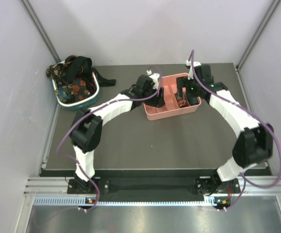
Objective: Roll the ties
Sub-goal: Place the rolled tie into the container
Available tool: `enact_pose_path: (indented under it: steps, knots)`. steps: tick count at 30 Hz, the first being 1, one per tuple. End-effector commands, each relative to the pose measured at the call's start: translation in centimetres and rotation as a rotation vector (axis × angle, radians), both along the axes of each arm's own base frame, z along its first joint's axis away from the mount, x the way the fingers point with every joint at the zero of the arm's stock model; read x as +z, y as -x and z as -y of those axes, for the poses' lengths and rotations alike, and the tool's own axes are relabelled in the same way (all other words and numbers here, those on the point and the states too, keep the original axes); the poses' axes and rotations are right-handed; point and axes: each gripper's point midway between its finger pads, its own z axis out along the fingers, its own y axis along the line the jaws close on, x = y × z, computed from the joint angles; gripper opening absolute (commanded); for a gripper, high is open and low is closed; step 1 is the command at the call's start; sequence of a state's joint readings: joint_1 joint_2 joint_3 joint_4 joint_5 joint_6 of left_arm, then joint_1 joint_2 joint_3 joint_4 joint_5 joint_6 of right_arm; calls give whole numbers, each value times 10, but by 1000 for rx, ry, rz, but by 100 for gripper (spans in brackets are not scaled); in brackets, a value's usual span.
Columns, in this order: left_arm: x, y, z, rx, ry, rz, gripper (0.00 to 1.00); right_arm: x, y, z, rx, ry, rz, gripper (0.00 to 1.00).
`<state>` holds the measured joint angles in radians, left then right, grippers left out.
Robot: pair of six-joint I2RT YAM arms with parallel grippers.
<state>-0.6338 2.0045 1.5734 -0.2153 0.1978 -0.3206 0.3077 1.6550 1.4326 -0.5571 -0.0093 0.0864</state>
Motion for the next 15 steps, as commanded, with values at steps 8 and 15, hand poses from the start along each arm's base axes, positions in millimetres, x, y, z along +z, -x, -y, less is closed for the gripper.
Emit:
enact_pose_path:
  steps: [8, 15]
  knots:
    - [93, 56, -86, 176, 116, 301, 99, 93, 72, 14, -42, -264, 516, 100]
    - [37, 106, -147, 319, 115, 297, 99, 42, 127, 50, -194, -340, 595, 100]
